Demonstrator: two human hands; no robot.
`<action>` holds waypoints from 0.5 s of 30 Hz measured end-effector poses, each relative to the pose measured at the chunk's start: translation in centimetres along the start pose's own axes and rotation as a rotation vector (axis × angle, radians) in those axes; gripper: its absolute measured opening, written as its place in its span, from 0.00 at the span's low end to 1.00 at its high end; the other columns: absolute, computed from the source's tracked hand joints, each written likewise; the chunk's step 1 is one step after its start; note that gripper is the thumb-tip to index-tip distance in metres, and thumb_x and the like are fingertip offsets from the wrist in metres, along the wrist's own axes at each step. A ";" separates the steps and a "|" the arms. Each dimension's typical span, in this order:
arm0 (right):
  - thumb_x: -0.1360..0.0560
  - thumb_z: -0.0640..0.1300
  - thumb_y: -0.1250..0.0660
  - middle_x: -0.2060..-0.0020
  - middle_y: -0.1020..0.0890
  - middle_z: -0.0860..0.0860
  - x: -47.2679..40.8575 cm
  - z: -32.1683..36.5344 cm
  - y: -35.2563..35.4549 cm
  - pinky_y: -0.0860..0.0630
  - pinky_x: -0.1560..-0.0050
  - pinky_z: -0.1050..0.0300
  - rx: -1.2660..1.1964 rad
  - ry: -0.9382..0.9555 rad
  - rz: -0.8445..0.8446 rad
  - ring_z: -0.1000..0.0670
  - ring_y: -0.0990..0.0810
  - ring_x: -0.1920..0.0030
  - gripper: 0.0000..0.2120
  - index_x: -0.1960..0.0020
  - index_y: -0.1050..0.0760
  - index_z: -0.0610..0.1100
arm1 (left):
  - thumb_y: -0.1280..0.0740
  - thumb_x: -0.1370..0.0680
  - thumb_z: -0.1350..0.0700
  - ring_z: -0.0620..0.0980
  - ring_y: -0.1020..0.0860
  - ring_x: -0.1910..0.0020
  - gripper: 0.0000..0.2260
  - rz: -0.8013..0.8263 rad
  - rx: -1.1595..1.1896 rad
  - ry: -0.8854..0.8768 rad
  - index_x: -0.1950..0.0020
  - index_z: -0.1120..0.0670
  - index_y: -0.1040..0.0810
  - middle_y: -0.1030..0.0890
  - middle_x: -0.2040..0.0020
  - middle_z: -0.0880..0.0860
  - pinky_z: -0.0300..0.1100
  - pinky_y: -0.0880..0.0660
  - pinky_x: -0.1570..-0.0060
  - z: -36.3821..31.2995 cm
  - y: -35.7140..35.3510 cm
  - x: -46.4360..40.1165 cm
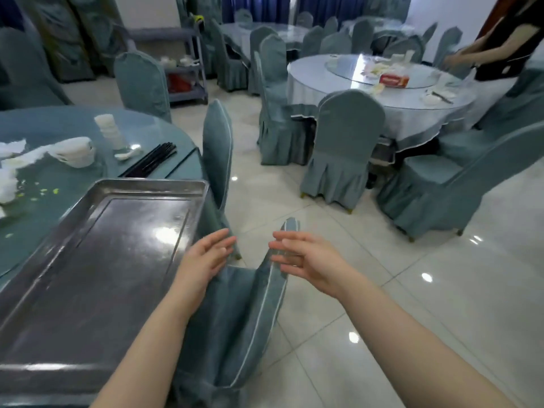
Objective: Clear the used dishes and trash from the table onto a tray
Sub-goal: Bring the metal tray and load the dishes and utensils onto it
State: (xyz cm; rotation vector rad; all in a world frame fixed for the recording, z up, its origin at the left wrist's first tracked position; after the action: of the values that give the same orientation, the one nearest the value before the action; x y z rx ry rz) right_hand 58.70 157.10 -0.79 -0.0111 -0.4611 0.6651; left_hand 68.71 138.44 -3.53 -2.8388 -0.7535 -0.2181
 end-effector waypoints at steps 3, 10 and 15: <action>0.23 0.42 0.35 0.48 0.16 0.51 1.6 1.9 5.7 0.22 0.49 0.57 0.051 0.081 -0.004 0.50 0.17 0.50 0.09 0.44 0.22 0.48 | 0.41 0.21 0.65 0.45 0.20 0.44 0.16 0.034 0.012 -0.042 0.38 0.51 0.25 0.18 0.43 0.50 0.39 0.26 0.48 -0.2 -7.2 -0.7; 0.23 0.43 0.35 0.47 0.16 0.52 0.4 4.8 17.4 0.23 0.44 0.54 0.097 0.099 -0.109 0.50 0.17 0.48 0.09 0.43 0.22 0.50 | 0.38 0.22 0.63 0.46 0.20 0.44 0.15 0.120 -0.049 -0.028 0.40 0.47 0.24 0.17 0.45 0.47 0.41 0.27 0.45 -0.3 -18.3 -4.0; 0.23 0.43 0.34 0.49 0.16 0.53 -4.9 7.3 23.3 0.23 0.45 0.53 0.087 0.102 -0.151 0.50 0.16 0.49 0.09 0.44 0.22 0.50 | 0.38 0.22 0.64 0.47 0.19 0.44 0.15 0.069 -0.019 0.008 0.39 0.50 0.24 0.17 0.45 0.49 0.43 0.26 0.44 0.0 -22.1 -10.6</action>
State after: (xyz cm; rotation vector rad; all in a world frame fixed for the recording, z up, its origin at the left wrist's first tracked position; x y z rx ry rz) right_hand 38.46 171.60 0.20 0.0714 -0.3311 0.5332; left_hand 48.53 152.27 -2.27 -2.8740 -0.6539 -0.2279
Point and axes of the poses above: each hand's wrist, its own x-axis away from the middle knuckle, its own y-axis out of the back of the hand, z = x × y, the point moved 3 cm from there along -x, towards the middle knuckle
